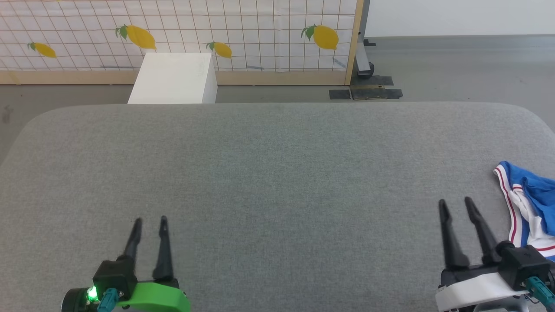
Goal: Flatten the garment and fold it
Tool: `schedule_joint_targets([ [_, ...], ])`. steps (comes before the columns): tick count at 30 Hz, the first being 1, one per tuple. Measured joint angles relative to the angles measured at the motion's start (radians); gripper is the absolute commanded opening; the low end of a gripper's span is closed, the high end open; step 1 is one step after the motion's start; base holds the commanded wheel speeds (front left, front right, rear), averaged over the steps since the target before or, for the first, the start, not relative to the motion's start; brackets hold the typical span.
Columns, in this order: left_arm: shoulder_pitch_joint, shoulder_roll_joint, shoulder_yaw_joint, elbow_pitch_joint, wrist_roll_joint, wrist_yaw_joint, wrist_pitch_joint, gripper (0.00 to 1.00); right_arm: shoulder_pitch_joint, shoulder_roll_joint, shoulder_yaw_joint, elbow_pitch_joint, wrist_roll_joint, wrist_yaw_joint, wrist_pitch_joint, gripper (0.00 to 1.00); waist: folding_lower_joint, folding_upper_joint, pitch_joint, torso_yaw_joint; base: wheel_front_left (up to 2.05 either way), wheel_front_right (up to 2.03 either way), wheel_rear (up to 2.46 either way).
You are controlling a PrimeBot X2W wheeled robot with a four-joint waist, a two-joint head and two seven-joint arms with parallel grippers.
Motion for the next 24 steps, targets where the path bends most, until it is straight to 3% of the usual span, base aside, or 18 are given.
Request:
schedule_joint_targets([
  [24,-0.003,0.000,-0.002,-0.004,0.008,0.000,0.046,0.00,-0.002,0.000,0.010,-0.001,-0.001,0.000,0.047,0.00,0.0000,0.0000,0.000,0.000,0.00,0.00,0.00],
])
